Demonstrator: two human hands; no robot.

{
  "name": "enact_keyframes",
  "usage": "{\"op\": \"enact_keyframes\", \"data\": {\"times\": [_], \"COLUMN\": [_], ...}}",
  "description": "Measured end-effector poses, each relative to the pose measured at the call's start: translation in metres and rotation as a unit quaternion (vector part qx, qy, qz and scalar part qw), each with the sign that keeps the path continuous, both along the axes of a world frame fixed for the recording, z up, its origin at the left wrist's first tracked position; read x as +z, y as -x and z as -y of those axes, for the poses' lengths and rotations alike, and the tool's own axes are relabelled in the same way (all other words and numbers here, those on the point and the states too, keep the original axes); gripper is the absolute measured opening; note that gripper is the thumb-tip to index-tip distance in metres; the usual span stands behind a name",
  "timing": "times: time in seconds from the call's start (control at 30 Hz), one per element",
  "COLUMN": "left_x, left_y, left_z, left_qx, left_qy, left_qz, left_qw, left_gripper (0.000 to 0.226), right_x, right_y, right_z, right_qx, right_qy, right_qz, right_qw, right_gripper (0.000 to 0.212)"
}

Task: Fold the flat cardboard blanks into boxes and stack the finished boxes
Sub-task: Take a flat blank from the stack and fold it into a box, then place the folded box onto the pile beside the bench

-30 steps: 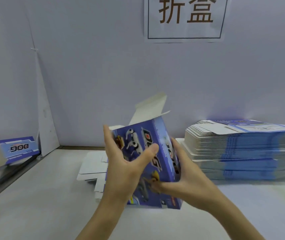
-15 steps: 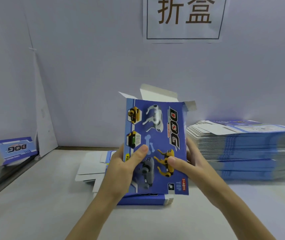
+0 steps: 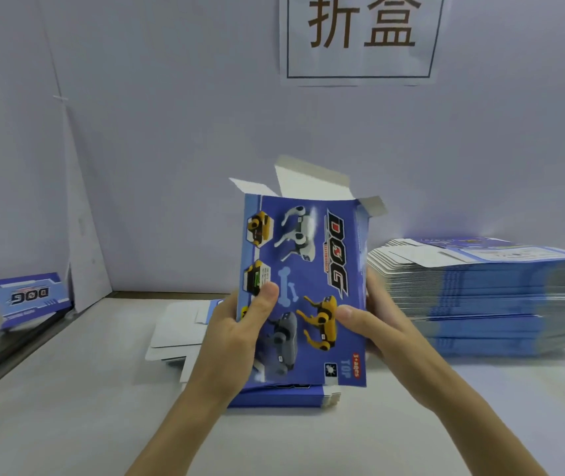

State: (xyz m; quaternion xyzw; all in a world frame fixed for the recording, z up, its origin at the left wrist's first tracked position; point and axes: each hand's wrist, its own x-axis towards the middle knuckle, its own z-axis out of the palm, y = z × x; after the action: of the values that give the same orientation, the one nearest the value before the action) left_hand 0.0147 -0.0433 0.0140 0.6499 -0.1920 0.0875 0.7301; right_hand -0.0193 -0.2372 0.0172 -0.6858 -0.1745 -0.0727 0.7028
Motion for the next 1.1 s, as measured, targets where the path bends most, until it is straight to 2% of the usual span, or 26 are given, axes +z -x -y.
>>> {"op": "enact_keyframes", "data": {"times": [0.1, 0.17, 0.27, 0.37, 0.43, 0.5, 0.57, 0.63, 0.67, 0.73, 0.77, 0.8, 0.83, 0.87, 0.9, 0.93, 1.0, 1.03, 1.07, 1.1], "left_x": [0.005, 0.007, 0.009, 0.014, 0.019, 0.026, 0.031, 0.032, 0.036, 0.049, 0.058, 0.069, 0.078, 0.084, 0.086, 0.082, 0.061, 0.044, 0.024, 0.001], "left_y": [-0.004, -0.008, -0.011, -0.013, -0.015, -0.019, -0.023, -0.027, -0.030, -0.044, -0.053, -0.061, -0.068, -0.075, -0.083, -0.087, -0.090, -0.089, -0.086, -0.084], "left_z": [-0.007, -0.016, -0.031, -0.042, -0.054, -0.073, -0.097, -0.125, -0.138, -0.162, -0.172, -0.180, -0.186, -0.188, -0.185, -0.175, -0.145, -0.127, -0.108, -0.091], "left_qx": [-0.068, -0.132, -0.192, -0.181, -0.133, -0.070, 0.010, 0.100, 0.137, 0.182, 0.193, 0.212, 0.244, 0.270, 0.279, 0.280, 0.248, 0.209, 0.151, 0.092], "left_qy": [-0.015, -0.056, -0.135, -0.141, -0.130, -0.105, -0.059, 0.030, 0.093, 0.252, 0.336, 0.401, 0.424, 0.400, 0.345, 0.273, 0.068, -0.047, -0.153, -0.259], "left_qz": [-0.005, -0.022, -0.071, -0.094, -0.110, -0.128, -0.151, -0.168, -0.170, -0.132, -0.092, -0.057, -0.044, -0.045, -0.047, -0.041, -0.004, 0.014, 0.024, 0.023], "left_qw": [0.998, 0.989, 0.969, 0.969, 0.976, 0.984, 0.987, 0.980, 0.971, 0.941, 0.917, 0.889, 0.871, 0.874, 0.895, 0.919, 0.966, 0.977, 0.976, 0.961], "left_gripper": [0.054, 0.061, 0.072, 0.078, 0.083, 0.074, 0.052, 0.029, 0.019, 0.011, 0.023, 0.051, 0.079, 0.099, 0.106, 0.104, 0.079, 0.060, 0.047, 0.046], "right_x": [0.001, 0.000, -0.004, -0.008, -0.013, -0.019, -0.024, -0.024, -0.022, -0.022, -0.023, -0.023, -0.021, -0.020, -0.019, -0.018, -0.017, -0.018, -0.020, -0.024], "right_y": [0.001, -0.001, -0.005, -0.008, -0.014, -0.023, -0.030, -0.034, -0.036, -0.038, -0.037, -0.038, -0.039, -0.040, -0.039, -0.037, -0.030, -0.026, -0.022, -0.019], "right_z": [-0.002, -0.004, -0.006, -0.005, -0.006, -0.003, 0.003, 0.003, 0.003, 0.006, 0.007, 0.007, 0.006, 0.005, 0.003, 0.002, -0.002, -0.002, -0.002, -0.004], "right_qx": [0.008, -0.007, -0.046, -0.027, -0.032, -0.068, -0.090, -0.105, -0.117, -0.140, -0.142, -0.143, -0.143, -0.144, -0.144, -0.146, -0.132, -0.123, -0.114, -0.107], "right_qy": [-0.023, -0.056, -0.082, -0.028, 0.008, 0.011, 0.000, -0.013, -0.020, -0.023, -0.029, -0.038, -0.042, -0.038, -0.026, -0.015, 0.011, 0.032, 0.060, 0.090], "right_qz": [0.008, 0.011, -0.004, -0.038, -0.059, -0.081, -0.099, -0.115, -0.129, -0.156, -0.160, -0.163, -0.168, -0.173, -0.173, -0.170, -0.167, -0.160, -0.153, -0.149], "right_qw": [1.000, 0.998, 0.996, 0.999, 0.998, 0.994, 0.991, 0.988, 0.985, 0.977, 0.976, 0.976, 0.974, 0.973, 0.974, 0.974, 0.977, 0.979, 0.980, 0.979], "right_gripper": [0.056, 0.065, 0.061, 0.060, 0.069, 0.072, 0.066, 0.040, 0.029, 0.032, 0.034, 0.033, 0.031, 0.029, 0.026, 0.024, 0.018, 0.019, 0.022, 0.023]}}
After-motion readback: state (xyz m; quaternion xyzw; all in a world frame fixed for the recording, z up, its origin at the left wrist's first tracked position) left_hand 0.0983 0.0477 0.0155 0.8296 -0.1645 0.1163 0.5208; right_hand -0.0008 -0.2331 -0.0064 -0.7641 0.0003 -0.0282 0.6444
